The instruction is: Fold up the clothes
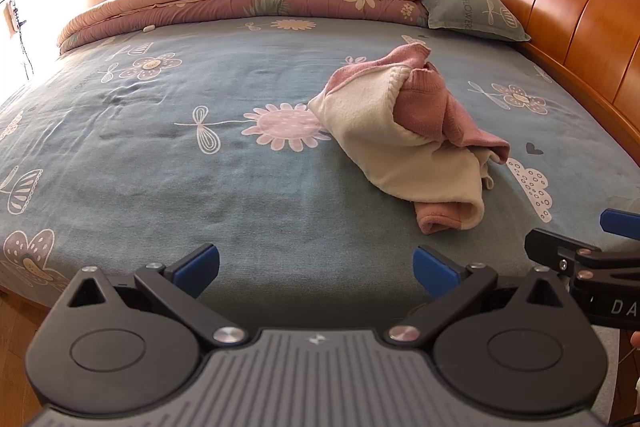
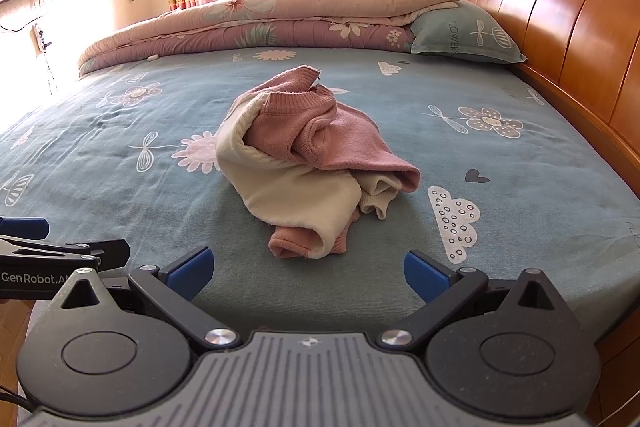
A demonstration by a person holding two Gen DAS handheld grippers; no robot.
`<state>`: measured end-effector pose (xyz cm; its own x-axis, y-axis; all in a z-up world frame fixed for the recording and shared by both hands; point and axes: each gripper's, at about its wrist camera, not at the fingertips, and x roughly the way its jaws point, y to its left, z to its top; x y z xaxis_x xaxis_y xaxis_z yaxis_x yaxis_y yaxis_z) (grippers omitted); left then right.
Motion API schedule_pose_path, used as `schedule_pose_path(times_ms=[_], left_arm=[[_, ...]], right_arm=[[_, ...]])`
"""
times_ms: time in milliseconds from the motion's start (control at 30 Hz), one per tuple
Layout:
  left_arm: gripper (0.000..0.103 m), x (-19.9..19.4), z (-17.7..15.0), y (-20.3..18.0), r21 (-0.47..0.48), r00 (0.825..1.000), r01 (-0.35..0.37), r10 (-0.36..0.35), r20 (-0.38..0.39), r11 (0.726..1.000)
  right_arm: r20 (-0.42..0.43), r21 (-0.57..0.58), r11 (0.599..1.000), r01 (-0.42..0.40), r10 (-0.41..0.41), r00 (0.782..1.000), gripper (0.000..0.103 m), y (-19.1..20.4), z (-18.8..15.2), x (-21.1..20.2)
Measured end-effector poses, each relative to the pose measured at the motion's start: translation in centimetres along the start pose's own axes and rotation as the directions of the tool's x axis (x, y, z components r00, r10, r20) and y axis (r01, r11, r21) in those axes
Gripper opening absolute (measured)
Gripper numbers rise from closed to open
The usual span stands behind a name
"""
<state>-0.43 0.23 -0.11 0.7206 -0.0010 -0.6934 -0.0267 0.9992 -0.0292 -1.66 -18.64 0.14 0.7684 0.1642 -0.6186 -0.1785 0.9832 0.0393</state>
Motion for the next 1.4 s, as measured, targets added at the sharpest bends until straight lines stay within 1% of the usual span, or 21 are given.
schedule_pose_path(times_ms=[733,1100,1400], left_arm=[[0.102,0.5,0.1,0.1,0.000,1.000,0.001,-0.001,-0.011,1.000],[0.102,1.4,0.8,0.1,0.000,1.000,0.006,-0.006,-0.024,1.000],[0.102,1.5,1.7,0.2,-0.005,1.000,0.004,-0.004,-0.022,1.000]], right_arm=[[-0.023,-0.014,1.000,0.000,0.000,1.000,0.103,0.2,0.1,0.6],[-0.051,-0.022,1.000,0.013,-0.014,0.999,0.103,0.1,0.6,1.5],[-0.046,-0.020,1.000,0.016,-0.017,0.999,0.103,-0.2,1.4,1.5]])
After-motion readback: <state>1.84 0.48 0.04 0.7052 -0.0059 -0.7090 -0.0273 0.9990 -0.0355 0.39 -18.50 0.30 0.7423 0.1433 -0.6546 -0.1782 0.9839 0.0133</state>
